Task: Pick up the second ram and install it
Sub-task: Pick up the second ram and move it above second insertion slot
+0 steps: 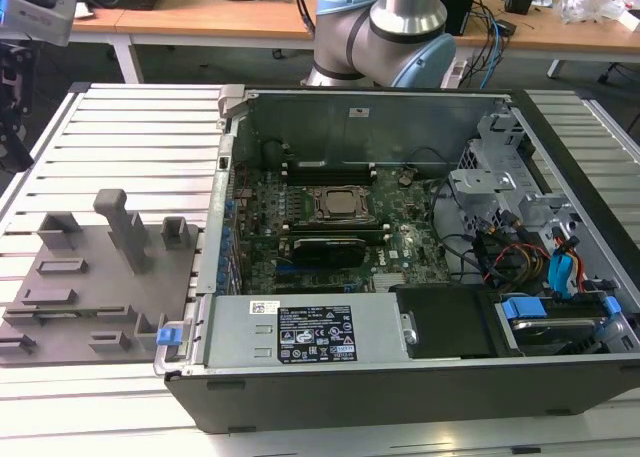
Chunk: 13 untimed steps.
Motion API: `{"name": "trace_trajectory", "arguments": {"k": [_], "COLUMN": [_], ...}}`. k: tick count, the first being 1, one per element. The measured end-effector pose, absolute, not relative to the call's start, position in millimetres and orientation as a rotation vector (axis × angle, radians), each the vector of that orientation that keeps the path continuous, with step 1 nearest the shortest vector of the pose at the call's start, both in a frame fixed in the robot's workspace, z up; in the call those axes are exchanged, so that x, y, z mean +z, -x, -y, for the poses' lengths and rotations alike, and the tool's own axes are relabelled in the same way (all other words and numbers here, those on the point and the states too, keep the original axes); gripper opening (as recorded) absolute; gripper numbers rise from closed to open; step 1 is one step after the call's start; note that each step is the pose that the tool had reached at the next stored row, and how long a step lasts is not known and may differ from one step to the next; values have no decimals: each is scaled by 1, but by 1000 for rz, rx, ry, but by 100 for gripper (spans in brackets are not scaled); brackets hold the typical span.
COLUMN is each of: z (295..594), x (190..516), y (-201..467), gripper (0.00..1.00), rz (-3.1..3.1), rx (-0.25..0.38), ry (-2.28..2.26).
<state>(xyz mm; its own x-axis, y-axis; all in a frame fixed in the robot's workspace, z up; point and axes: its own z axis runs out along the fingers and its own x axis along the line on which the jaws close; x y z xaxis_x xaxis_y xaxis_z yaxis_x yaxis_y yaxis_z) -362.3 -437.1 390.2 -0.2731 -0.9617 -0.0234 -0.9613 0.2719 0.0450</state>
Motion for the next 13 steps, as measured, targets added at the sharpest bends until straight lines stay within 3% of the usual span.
{"name": "trace_trajectory", "arguments": {"k": [13], "z": [437], "x": [390], "y": [362], "gripper": [11], "rz": [2406], "rx": [-78], "ry": [-2001]}}
